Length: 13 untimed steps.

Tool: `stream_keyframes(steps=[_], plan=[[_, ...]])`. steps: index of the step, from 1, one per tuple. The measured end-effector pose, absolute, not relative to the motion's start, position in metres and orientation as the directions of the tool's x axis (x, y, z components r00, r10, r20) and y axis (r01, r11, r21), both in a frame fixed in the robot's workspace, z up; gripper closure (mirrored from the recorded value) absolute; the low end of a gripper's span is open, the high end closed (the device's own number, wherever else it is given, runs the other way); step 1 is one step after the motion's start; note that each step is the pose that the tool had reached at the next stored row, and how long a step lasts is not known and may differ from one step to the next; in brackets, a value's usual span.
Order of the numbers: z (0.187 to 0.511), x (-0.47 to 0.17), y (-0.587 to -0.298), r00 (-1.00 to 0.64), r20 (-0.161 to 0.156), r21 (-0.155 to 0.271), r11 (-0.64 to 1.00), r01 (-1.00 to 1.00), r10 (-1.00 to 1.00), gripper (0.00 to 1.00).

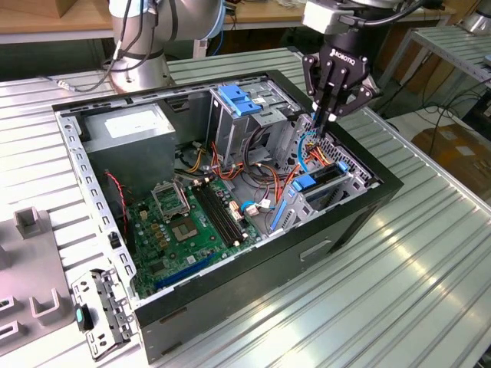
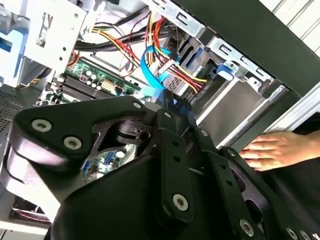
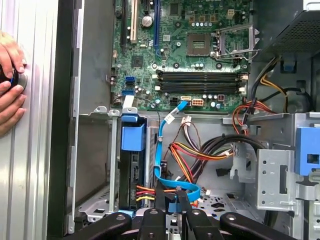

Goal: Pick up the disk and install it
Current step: 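Insert the second disk wire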

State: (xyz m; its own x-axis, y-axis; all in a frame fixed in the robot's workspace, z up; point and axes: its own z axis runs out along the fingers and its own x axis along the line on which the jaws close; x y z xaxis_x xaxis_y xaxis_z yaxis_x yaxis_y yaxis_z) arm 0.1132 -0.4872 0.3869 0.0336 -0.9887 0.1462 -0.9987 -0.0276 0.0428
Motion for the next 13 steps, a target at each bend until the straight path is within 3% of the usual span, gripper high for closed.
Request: stream_keyframes(steps=[6, 8, 13], plan=[[0.376, 0.113, -0.487, 0.033, 0.175, 0.044, -0.026, -0.999, -0.984, 0.76], [0.374, 0.113, -0.487, 0.034, 0.185, 0.044, -0.026, -0.999, -0.982, 0.84], [0.373, 0.113, -0.488, 0.034, 0.188, 0.043, -0.026, -0.999, -0.982, 0.84]])
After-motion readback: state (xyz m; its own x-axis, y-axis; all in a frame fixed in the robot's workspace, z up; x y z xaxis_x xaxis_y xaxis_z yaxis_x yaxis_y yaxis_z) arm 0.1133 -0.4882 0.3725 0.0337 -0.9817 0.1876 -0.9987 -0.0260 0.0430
